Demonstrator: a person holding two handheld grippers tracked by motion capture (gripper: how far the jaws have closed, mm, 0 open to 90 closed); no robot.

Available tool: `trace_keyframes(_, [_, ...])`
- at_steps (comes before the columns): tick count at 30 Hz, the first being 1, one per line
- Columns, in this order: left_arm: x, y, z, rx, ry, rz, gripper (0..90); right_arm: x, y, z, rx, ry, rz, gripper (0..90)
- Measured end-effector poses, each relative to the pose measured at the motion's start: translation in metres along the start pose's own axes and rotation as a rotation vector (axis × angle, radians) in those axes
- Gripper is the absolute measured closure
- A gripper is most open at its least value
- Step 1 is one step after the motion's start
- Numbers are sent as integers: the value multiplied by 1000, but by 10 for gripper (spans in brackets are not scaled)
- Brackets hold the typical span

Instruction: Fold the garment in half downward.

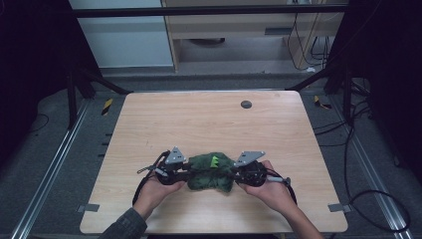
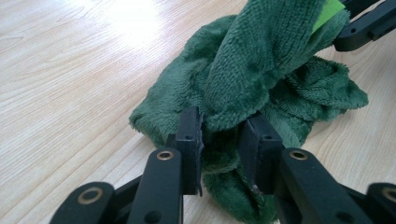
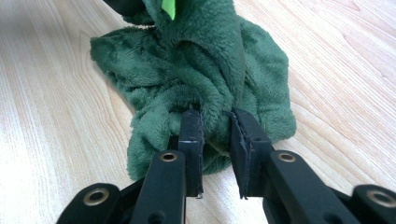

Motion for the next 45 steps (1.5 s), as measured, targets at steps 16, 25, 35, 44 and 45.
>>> trace_keyframes(16, [-2,4,-3,-3,-7,-12,770,-2,3,4,-9,1,-10,600])
trace_keyframes(25, [0,3,3,-6,11,-7,809,-8,1,12,-5,3,-2,609])
trace_keyframes(35, [6,7,1,-39,20,17,800,-2,-5,17,28,28,-17,722])
trace_keyframes(44, [5,14,-13,-39,20,16,680,0,-13,0,11,15,0,641])
trace_keyframes(45, [5,14,-13,-39,20,16,670,0,-13,0,11,15,0,641])
Point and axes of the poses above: each handheld gripper's, and its own axes: x roughly backward along the jaws, z roughly out of its top, y roughly to its right, the point moved 9 cm from there along -x, roughly forward along the jaws, and after that the axes turned 8 degrees about -z, right-handed, at the moved point
